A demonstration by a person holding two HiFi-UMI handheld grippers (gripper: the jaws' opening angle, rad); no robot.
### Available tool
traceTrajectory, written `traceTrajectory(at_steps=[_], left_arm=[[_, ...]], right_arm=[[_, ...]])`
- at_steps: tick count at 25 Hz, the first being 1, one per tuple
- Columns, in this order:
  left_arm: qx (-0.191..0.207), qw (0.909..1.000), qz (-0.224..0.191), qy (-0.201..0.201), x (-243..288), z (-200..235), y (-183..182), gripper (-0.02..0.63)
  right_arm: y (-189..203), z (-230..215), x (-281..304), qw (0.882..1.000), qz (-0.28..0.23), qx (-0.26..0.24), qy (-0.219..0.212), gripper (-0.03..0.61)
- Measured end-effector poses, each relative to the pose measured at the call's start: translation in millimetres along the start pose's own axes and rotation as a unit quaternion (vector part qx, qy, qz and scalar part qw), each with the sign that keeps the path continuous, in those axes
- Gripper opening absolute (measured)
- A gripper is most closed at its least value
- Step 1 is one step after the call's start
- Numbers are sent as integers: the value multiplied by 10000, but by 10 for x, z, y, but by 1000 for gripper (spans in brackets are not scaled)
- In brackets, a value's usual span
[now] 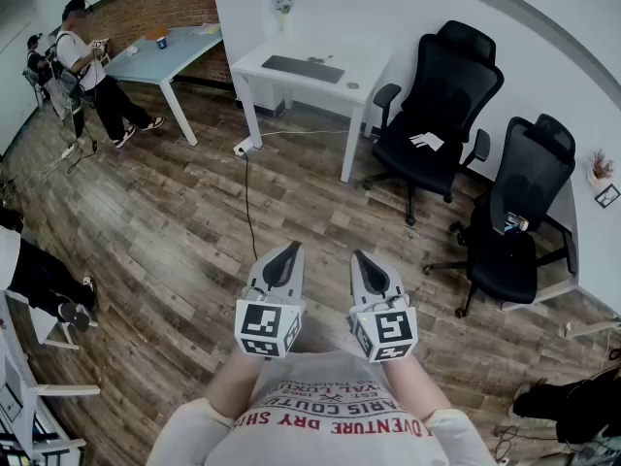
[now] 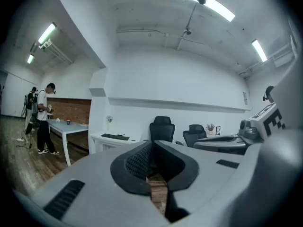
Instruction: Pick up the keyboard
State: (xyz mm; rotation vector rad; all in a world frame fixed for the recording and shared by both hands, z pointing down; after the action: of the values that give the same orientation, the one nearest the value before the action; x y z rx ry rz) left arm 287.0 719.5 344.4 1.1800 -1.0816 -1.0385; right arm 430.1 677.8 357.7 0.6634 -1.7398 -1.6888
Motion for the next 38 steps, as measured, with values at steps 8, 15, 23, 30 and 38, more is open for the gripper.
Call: traceTrajectory(at_steps=[8,15,23,30,38], left_arm=[[-44,10000,61,-27,-8,195,47,34],[-97,9998,175,-66,-109,471,180,34],[-258,9989,325,-207,-213,910,355,34],[-496,9966,410,-506,-18,1185,503,34],[-360,9942,578,-833,821,1329,505,34]], right_arm=[[27,125,144,10000,63,-42,-8,25],[125,318,301,9991,176,365,-100,25],[289,567,537,9988,437,206,37,25],[374,532,889,9985,468,170,-222,25],[417,-58,1729,9963,524,332,-592,25]])
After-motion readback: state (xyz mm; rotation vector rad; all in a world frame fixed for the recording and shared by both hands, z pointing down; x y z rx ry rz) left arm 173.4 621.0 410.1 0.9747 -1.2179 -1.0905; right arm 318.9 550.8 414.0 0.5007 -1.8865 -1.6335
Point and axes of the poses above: the fingertips, and each gripper's own axes: x forward along the fingers, z to its left, y out of its underside, the point moved 5 cm from there along -x, backward along the fingers, and after that the axes turned 3 degrees about y, right-handed, at the moved point
